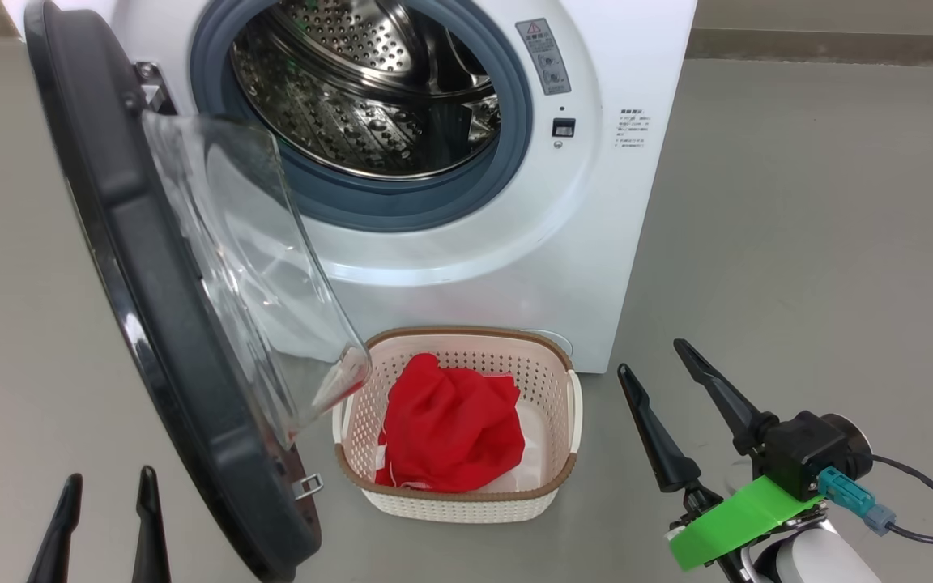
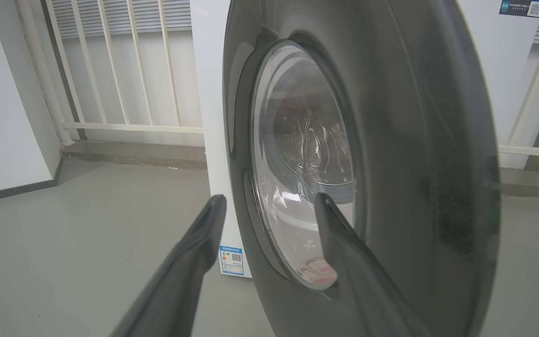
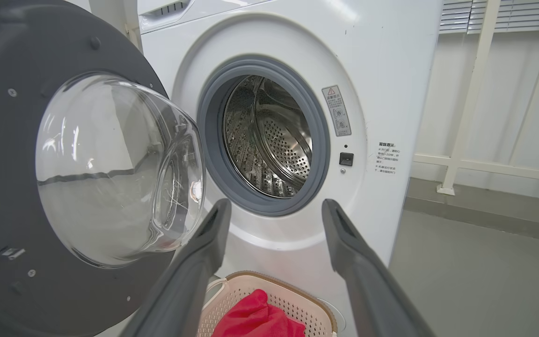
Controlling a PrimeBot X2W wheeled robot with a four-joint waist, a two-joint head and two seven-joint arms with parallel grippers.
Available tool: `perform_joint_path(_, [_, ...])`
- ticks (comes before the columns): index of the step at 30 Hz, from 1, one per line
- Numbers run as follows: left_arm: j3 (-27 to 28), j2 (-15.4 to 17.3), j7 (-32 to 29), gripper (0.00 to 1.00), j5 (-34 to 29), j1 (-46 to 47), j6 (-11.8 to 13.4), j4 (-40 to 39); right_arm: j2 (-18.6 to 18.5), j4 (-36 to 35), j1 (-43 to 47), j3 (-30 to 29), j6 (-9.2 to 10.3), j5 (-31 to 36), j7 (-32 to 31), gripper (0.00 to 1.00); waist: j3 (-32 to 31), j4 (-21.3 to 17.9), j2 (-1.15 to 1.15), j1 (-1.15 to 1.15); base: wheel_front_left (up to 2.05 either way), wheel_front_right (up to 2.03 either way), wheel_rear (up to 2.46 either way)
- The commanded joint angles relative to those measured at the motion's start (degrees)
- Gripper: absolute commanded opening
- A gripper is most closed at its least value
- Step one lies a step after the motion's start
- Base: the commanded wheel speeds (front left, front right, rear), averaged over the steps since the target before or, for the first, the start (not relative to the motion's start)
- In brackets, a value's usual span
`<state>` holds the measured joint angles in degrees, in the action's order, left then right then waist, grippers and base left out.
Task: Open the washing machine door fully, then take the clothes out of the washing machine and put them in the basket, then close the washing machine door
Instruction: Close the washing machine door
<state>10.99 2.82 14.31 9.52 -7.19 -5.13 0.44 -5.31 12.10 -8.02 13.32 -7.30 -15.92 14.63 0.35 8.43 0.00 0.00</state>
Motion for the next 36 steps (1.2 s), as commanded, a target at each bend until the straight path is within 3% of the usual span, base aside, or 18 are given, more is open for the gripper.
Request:
perform_joint_path(1, [1.99,0.45,0.69,1.00,-0.84,0.79,-0.31,-1.41,0.07,-1.34,-0.47,0.78,-0.19,0.08,0.37,1.00,0.04,0.06,0.00,0.00,0.00,0.00,0.00])
perform_joint_path(10, [2.36,0.22,0.69,1.00,-0.26,1.07,-0.13,-0.91,0.12,-1.55,-0.64,0.80,-0.19,0.10,0.37,1.00,0.72,0.26,0.00,0.00,0.00,0.00,0.00])
perform_joint_path(11, [2.33,0.20,0.69,0.94,0.06,1.10,-0.14,-0.59,0.10,-1.58,-0.69,0.76,-0.19,0.07,0.37,1.00,0.79,0.25,0.00,0.00,0.00,0.00,0.00])
perform_joint_path(12, [2.38,0.18,0.69,0.49,0.54,1.27,-0.15,-0.49,0.06,-1.59,-0.74,0.75,-0.19,0.05,0.37,1.00,0.85,0.24,0.00,0.00,0.00,0.00,0.00])
perform_joint_path(14, [2.58,0.14,0.69,0.00,1.52,1.58,0.09,-0.26,0.05,-1.59,-0.80,0.73,-0.19,0.02,0.37,1.00,0.94,0.17,0.00,0.00,0.00,0.00,0.00])
perform_joint_path(19, [2.71,0.09,0.69,0.00,9.35,3.04,-0.07,-0.25,0.06,-1.45,-0.83,0.81,-0.19,-0.05,0.37,1.00,0.95,-0.01,0.00,0.00,0.00,0.00,0.00])
perform_joint_path(24, [2.14,0.07,0.69,0.00,26.80,4.83,-0.22,-0.56,0.11,-1.33,-0.78,0.89,-0.19,-0.12,0.37,1.00,0.85,-0.23,0.00,0.00,0.00,0.00,0.00])
perform_joint_path(28, [1.91,0.07,-1.03,0.00,37.77,6.30,-0.78,-2.65,0.15,-1.30,-0.79,0.77,-0.19,-0.15,0.37,1.00,0.83,-0.35,0.00,0.00,0.00,0.00,0.00])
perform_joint_path(29, [1.91,0.07,-1.03,0.00,37.77,6.30,-0.78,-2.65,0.15,-1.30,-0.79,0.77,-0.19,-0.15,0.37,1.00,0.83,-0.35,0.00,0.00,0.00,0.00,0.00])
perform_joint_path(31, [2.13,0.07,-2.81,0.00,44.86,7.19,-0.77,-4.26,0.17,-1.30,-0.83,0.74,-0.19,-0.16,0.37,1.00,0.87,-0.40,0.00,0.00,0.00,0.00,0.00])
perform_joint_path(36, [2.77,0.07,-8.14,0.00,61.72,8.34,2.75,-9.77,0.22,-1.27,-0.98,0.82,-0.19,-0.25,0.37,1.00,1.05,-0.85,0.00,0.00,0.00,0.00,0.00])
